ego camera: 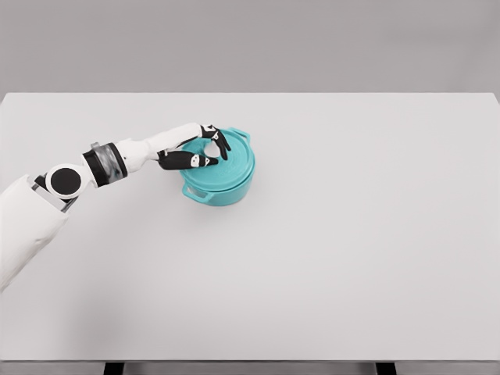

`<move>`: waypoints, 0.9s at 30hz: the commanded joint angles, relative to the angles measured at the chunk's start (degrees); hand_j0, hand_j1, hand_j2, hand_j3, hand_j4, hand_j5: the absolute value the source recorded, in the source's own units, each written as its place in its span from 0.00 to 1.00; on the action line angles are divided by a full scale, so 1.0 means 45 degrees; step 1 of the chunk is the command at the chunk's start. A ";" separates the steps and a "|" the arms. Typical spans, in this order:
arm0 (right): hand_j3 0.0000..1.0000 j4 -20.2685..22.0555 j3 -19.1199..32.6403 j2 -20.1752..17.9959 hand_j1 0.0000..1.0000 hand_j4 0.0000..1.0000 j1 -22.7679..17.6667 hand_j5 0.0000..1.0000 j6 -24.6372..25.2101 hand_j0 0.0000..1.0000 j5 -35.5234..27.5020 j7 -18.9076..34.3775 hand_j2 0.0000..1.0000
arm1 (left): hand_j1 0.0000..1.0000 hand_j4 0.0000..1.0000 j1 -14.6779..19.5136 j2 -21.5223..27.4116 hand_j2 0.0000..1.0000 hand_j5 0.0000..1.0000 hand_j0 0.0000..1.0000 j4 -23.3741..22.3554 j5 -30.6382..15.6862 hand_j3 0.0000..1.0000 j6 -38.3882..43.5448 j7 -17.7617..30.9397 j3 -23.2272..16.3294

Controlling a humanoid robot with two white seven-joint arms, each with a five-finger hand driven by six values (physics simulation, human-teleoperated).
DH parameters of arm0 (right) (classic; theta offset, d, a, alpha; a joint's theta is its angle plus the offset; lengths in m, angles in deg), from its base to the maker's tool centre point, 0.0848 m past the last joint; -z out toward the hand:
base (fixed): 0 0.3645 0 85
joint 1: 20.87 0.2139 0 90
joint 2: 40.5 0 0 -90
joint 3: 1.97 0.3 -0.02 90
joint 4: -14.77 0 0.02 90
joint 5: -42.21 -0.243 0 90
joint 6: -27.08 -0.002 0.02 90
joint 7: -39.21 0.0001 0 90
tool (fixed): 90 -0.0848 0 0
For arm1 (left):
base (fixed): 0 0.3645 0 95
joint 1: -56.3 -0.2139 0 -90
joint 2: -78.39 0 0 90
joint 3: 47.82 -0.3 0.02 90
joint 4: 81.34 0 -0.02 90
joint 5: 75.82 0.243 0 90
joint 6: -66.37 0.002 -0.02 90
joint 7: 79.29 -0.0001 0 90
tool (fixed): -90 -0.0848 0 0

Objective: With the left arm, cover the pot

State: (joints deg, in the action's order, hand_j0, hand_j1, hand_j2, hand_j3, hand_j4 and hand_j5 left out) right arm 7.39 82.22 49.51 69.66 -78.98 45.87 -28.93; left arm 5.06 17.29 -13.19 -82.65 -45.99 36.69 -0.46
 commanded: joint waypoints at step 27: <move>1.00 0.0000 0.0002 -0.0001 1.00 1.00 0.0000 1.00 -0.0006 1.00 0.0006 0.0004 1.00 | 0.74 0.74 0.0156 -0.0133 0.74 0.74 0.74 -0.0085 0.0112 0.74 -0.0128 -0.0111 0.0022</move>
State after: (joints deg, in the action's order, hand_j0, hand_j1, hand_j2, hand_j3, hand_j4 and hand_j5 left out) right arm 7.39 82.22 49.51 69.66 -78.98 45.87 -28.93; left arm 5.76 16.79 -13.61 -82.25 -46.70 36.28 -0.42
